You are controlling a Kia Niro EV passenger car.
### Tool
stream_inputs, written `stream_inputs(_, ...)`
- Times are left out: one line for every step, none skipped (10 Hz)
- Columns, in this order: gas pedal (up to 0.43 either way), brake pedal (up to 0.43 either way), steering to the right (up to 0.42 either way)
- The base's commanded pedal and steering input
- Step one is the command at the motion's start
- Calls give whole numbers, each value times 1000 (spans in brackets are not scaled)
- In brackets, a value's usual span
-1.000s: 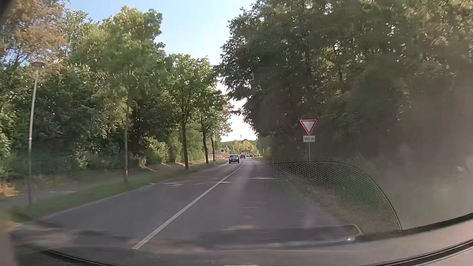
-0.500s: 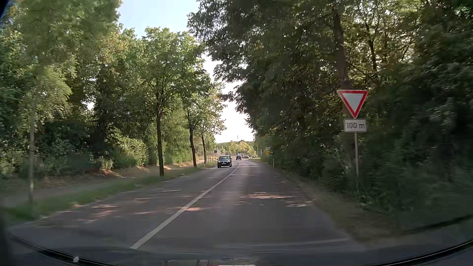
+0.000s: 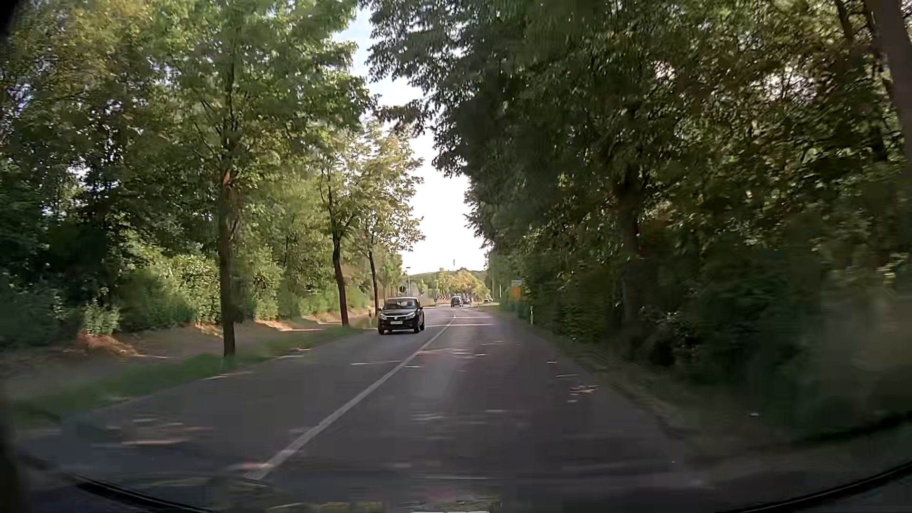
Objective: Follow the waypoints while adhering to traffic rules and regulations
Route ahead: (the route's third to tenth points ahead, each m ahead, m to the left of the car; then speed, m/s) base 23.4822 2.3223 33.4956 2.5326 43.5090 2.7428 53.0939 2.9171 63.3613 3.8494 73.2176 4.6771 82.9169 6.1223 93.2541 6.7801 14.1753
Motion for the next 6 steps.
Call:
stream_inputs(0, 104, 3)
stream_inputs(0, 104, 3)
stream_inputs(0, 110, 3)
stream_inputs(0, 104, 2)
stream_inputs(0, 104, 0)
stream_inputs(0, 110, -1)
